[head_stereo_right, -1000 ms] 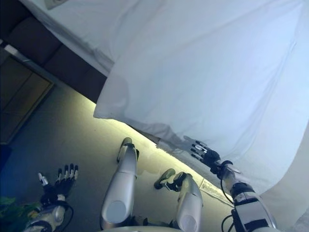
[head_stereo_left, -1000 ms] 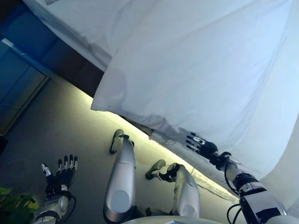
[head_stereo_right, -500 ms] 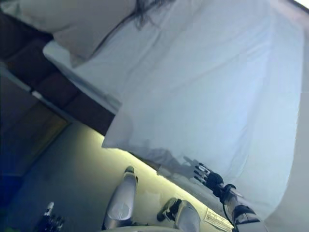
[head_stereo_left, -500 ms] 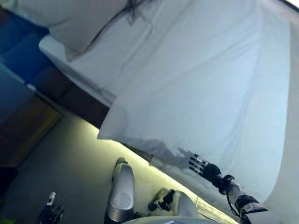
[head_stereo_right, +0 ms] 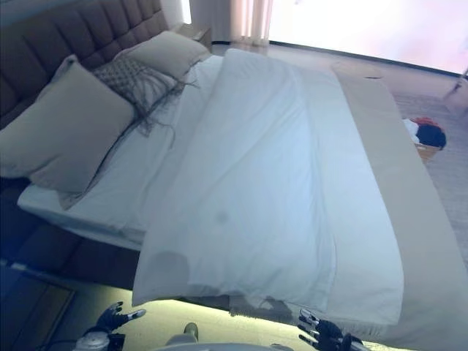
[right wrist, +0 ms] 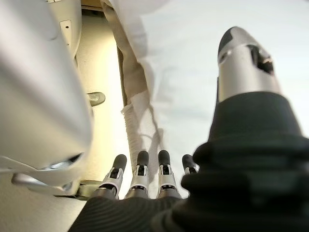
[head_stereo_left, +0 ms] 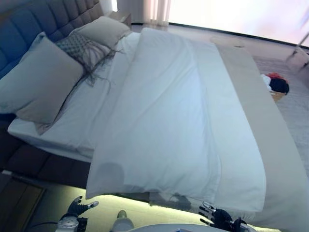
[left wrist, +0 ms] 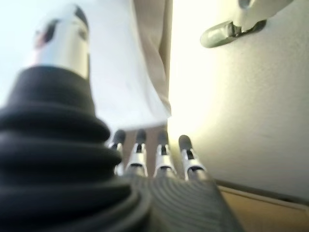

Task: Make the bed neatly

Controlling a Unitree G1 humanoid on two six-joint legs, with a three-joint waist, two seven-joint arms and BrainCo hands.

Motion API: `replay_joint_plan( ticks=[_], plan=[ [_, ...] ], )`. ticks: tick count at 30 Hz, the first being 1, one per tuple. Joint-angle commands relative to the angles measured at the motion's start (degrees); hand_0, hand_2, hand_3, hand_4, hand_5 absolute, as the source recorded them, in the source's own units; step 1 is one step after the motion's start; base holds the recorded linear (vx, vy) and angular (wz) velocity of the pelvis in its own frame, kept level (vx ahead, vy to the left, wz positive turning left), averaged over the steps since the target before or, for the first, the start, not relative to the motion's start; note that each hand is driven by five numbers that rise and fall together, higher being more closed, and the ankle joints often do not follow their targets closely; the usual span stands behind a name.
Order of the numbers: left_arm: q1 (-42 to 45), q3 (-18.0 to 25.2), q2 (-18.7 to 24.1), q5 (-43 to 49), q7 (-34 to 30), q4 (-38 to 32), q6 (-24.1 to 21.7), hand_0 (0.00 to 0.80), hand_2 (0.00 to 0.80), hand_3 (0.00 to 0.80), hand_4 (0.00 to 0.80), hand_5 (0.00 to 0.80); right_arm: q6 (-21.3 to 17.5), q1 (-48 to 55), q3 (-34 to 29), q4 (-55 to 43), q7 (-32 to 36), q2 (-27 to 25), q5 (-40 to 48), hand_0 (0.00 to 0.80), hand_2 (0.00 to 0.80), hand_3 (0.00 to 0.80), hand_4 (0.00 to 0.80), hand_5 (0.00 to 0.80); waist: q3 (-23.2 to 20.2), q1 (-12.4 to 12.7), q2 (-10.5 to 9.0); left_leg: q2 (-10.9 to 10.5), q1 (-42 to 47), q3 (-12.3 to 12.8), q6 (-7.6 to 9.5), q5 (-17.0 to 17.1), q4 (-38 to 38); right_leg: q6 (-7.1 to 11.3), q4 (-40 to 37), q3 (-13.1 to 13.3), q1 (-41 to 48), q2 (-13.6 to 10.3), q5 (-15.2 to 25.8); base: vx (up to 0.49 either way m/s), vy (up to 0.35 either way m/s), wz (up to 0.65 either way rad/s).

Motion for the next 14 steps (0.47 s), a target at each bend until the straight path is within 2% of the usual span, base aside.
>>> replay_joint_plan(
  ticks=[1, 5, 7, 8, 14],
  plan=[
    [-4.56, -2.95, -4.29, 3.83, -0.93, 4.58, 3.12, 0.000, 0.000, 0.000, 0.000, 0.000, -2.12, -3.75, 0.03, 4.01, -3.69, 2.23, 3.76, 0.000, 0.000, 0.000, 0.000, 0.000, 1.11, -0.35, 1.99, 0.40, 0.13, -0.45, -0.66, -1.87, -0.13, 1.28, -0.87, -1.09, -1.92, -1.13, 2.98, 0.079, -0.073, -0.16],
    [-5.49, -5.28, -10.01, 3.60, -1.52, 7.46, 6.45, 0.000, 0.000, 0.000, 0.000, 0.000, -1.44, -4.20, -1.04, 8.27, -13.85, 5.65, 4.90, 0.000, 0.000, 0.000, 0.000, 0.000, 0.05, -1.01, 1.73, 0.23, 1.17, -0.16, 0.19, -2.70, -0.13, 0.81, -0.77, -0.60, -1.14, -0.81, 2.23, 0.081, -0.075, -0.05],
    [-5.74, -7.03, -12.04, 7.61, -5.07, 7.77, 6.80, 0.000, 0.000, 0.000, 0.000, 0.000, -1.04, -4.22, -0.96, 9.07, -13.87, 6.57, 3.09, 0.000, 0.000, 0.000, 0.000, 0.000, -0.31, -0.93, 1.61, 0.42, 1.76, 0.13, 0.38, -3.05, -0.13, 0.60, -0.80, -0.54, -0.54, -0.62, 1.94, 0.101, -0.097, -0.11],
    [-5.51, -9.59, -12.95, 8.69, -3.60, 7.98, 7.26, 0.000, 0.000, 0.000, 0.000, 0.000, -0.36, -4.49, -0.04, 8.81, -12.12, 7.09, 0.89, 0.000, 0.000, 0.000, 0.000, 0.000, -0.54, -1.15, 1.62, 0.56, 2.03, 0.31, 0.50, -3.13, -0.13, 0.55, -0.87, -0.27, -0.40, -0.49, 1.88, 0.073, -0.067, -0.14],
    [-5.92, -8.30, -10.37, 4.13, -6.96, 7.41, 10.24, 0.000, 0.000, 0.000, 0.000, 0.000, 1.66, -5.95, 5.34, 7.46, -11.35, 7.34, -2.70, 0.000, 0.000, 0.000, 0.000, 0.000, -1.02, -1.51, 1.92, 1.44, 3.18, 0.75, 0.22, -3.17, -0.13, 0.37, -0.79, 0.59, 0.32, 0.04, 0.95, 0.062, -0.031, -0.12]
  ],
)
